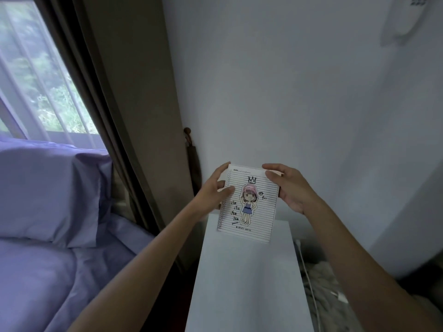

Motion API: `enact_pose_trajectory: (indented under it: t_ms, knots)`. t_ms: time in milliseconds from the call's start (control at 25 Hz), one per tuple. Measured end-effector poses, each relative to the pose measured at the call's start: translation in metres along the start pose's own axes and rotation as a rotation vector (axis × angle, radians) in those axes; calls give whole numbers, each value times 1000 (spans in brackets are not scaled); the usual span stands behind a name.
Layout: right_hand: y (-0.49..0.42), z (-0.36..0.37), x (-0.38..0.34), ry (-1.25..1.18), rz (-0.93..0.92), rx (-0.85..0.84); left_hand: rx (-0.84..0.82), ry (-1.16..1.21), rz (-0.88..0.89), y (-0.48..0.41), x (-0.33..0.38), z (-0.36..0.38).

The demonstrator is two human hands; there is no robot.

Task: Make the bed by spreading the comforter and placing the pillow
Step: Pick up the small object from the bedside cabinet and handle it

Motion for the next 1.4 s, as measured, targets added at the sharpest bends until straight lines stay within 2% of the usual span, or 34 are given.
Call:
enact_pose_trajectory:
  t_ms: [80, 160, 360, 480, 640, 760, 920, 1080, 1400]
  knots:
    - [-2, 4, 19, 66, 33, 151, 33, -20, -7, 1, -10, 3]
    - [-3, 10, 46, 121, 62, 188, 86, -24, -22, 3, -27, 4]
    - [-6, 25, 109, 176, 151, -6, 142, -22, -120, 9, -87, -8]
    - [-15, 38, 147, 221, 158, -41, 229, -47, -166, 10, -132, -14]
    - [-26, 60, 207, 372, 135, -39, 330, -298, -222, 17, -165, -8]
    - [-27, 69, 241, 522, 108, 18, 275, -312, -321, 23, -202, -4]
    - [-25, 73, 273, 565, 57, 69, 227, -304, -328, 24, -240, -6]
    - [-28, 73, 295, 564, -21, 104, 230, -320, -342, 27, -261, -3]
    - [-24, 69, 304, 458, -11, 48, 178, -372, -367, 36, -270, 9]
Point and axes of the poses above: each hand's wrist, its own y-axis away from the middle knuckle, its own z-axis out of the palm, x = y × z, the point moved 2 cm from there along -y, towards the middle knuckle, and after that the axes turned 11 degrees about y, right-handed, at the moved point
